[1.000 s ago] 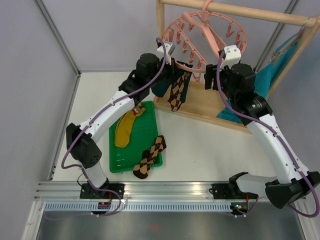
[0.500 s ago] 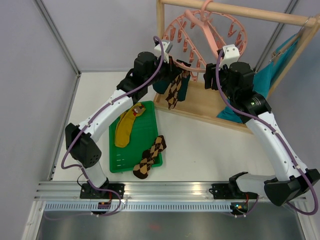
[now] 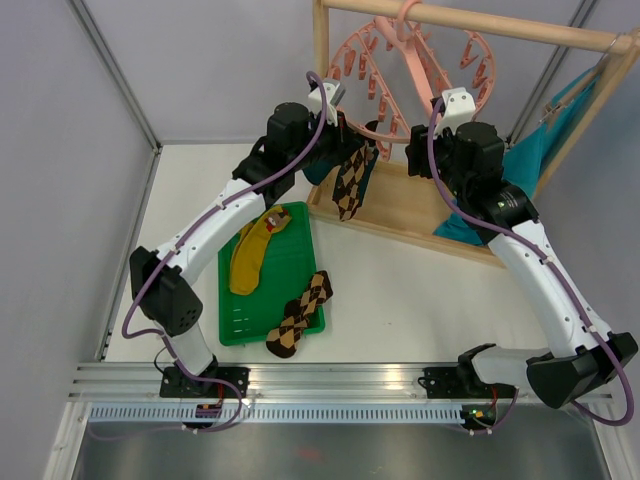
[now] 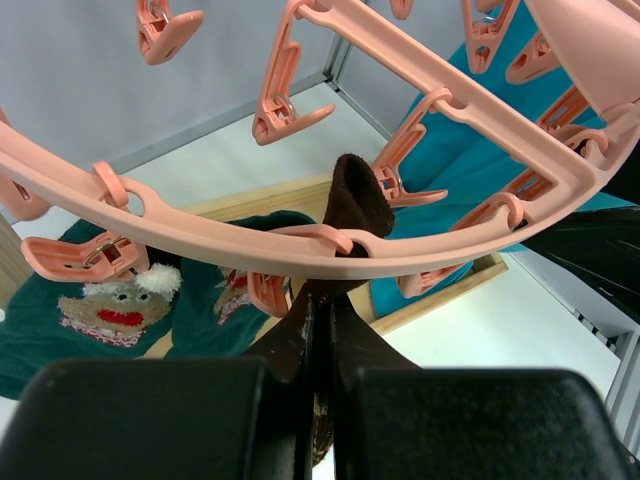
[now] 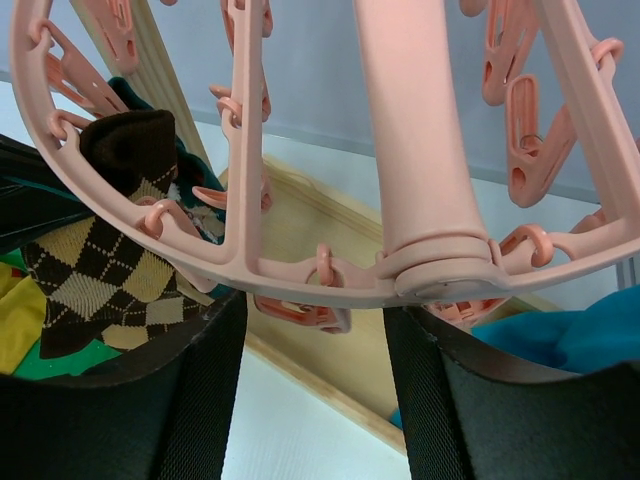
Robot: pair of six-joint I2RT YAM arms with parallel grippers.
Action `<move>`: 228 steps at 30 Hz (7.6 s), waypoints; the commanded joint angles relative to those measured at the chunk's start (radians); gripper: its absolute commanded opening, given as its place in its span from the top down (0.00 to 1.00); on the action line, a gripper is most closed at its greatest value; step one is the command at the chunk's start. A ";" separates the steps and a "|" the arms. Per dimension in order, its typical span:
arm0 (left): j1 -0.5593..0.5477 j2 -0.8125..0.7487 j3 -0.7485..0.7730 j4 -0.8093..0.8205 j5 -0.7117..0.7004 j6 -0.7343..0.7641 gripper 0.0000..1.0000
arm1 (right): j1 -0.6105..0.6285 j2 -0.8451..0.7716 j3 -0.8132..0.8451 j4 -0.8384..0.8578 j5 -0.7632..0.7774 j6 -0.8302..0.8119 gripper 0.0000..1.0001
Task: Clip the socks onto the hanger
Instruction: Open the clamp at the hanger, then clamp the sock onto the hanger.
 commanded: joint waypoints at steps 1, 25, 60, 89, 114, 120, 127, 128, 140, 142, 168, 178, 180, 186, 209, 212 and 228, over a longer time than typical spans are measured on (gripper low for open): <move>0.008 -0.060 0.050 0.013 0.020 -0.008 0.98 | 0.001 -0.002 0.024 0.128 -0.031 -0.009 0.38; 0.008 -0.050 0.082 -0.004 0.049 -0.012 0.98 | 0.001 -0.048 -0.077 0.225 -0.074 -0.013 0.40; 0.008 -0.066 0.053 -0.015 0.098 -0.030 0.98 | 0.004 -0.059 -0.118 0.288 -0.088 0.049 0.89; -0.058 -0.294 -0.493 0.355 0.393 0.059 0.98 | 0.013 -0.017 0.009 0.116 -0.141 0.279 1.00; -0.206 -0.087 -0.329 0.418 -0.068 0.182 0.98 | 0.013 -0.010 0.050 0.035 -0.095 0.303 1.00; -0.215 -0.075 -0.315 0.416 -0.077 0.183 0.98 | 0.013 -0.008 0.057 0.029 -0.088 0.303 1.00; -0.215 -0.067 -0.303 0.406 -0.080 0.189 0.98 | 0.013 -0.016 0.055 0.027 -0.081 0.299 1.00; -0.215 -0.067 -0.303 0.407 -0.078 0.186 0.98 | 0.013 -0.014 0.055 0.027 -0.081 0.301 1.00; -0.219 -0.084 -0.309 0.421 -0.048 0.191 0.98 | 0.013 -0.005 0.061 0.026 -0.083 0.301 1.00; -0.219 -0.084 -0.311 0.425 -0.049 0.189 0.98 | 0.013 -0.005 0.061 0.024 -0.081 0.302 1.00; -0.216 -0.115 -0.351 0.525 -0.059 0.130 0.98 | 0.013 -0.016 0.066 0.018 -0.097 0.303 1.00; -0.201 -0.138 -0.410 0.557 -0.088 0.100 0.98 | 0.013 -0.019 0.080 0.007 -0.089 0.306 1.00; -0.199 -0.142 -0.424 0.573 -0.089 0.097 0.98 | 0.013 -0.020 0.083 0.009 -0.098 0.309 1.00; -0.196 -0.152 -0.440 0.602 -0.075 0.084 0.98 | 0.013 -0.014 0.090 0.007 -0.101 0.315 1.00; -0.180 -0.098 -0.391 0.580 0.049 0.042 0.98 | 0.013 -0.040 0.084 0.016 -0.115 0.313 1.00; -0.178 -0.095 -0.395 0.577 0.052 0.044 0.98 | 0.013 -0.042 0.089 0.016 -0.112 0.315 1.00; -0.192 -0.095 -0.435 0.580 0.024 0.087 0.98 | 0.013 -0.022 0.121 0.006 -0.104 0.327 1.00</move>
